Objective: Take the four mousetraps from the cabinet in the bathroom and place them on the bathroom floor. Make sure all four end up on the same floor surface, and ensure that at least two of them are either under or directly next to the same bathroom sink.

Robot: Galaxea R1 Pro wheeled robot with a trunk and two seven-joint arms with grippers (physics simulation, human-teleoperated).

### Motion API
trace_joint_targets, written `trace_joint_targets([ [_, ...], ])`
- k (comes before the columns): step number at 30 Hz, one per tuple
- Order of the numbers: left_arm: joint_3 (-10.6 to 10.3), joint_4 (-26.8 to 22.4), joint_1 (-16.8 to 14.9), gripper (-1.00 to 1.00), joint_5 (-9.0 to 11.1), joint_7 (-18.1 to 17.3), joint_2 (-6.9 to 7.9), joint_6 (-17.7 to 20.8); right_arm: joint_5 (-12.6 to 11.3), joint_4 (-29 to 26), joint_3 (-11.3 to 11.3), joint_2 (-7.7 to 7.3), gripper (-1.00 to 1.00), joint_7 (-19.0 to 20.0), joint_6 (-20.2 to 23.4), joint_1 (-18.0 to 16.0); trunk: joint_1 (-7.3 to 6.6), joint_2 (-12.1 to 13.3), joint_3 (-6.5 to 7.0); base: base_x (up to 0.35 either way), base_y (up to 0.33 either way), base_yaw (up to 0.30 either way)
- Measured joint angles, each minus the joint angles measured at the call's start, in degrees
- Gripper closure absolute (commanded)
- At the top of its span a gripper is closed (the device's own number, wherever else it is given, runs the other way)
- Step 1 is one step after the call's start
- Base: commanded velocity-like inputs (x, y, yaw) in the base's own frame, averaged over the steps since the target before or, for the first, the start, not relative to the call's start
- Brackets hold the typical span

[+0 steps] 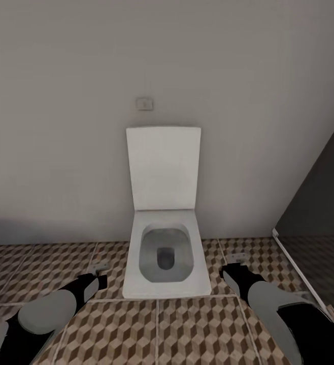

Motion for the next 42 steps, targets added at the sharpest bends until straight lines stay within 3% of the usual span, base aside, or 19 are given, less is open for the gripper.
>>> trace_joint_targets([
  [20, 0.00, -0.04, 0.00, 1.00, 0.00, -0.19, -0.05, 0.00, 0.00, -0.22, 0.45, -0.09, 1.00, 0.15, -0.35, 0.07, 4.39, -8.02, -3.59, 0.000, 0.000, 0.000],
  [27, 0.00, -0.08, 0.00, 1.00, 0.00, -0.21, -0.09, 0.00, 0.00, -0.03, 0.51, -0.22, 1.00, 2.84, -0.24, 0.06, 5.93, -10.83, -4.85, 0.000, 0.000, 0.000],
  [39, 0.00, -0.08, 0.00, 1.00, 0.00, -0.24, -0.21, -0.04, 0.07, -0.02, 0.55, -0.16, 1.00, 3.13, -0.18, 0.07, 8.57, -15.64, -7.00, 0.000, 0.000, 0.000],
  [42, 0.00, -0.08, 0.00, 1.00, 0.00, -0.25, -0.23, -0.04, 0.10, 0.00, 0.55, -0.22, 1.00, 3.14, -0.20, 0.05, 8.66, -15.70, -7.66, 0.000, 0.000, 0.000],
])
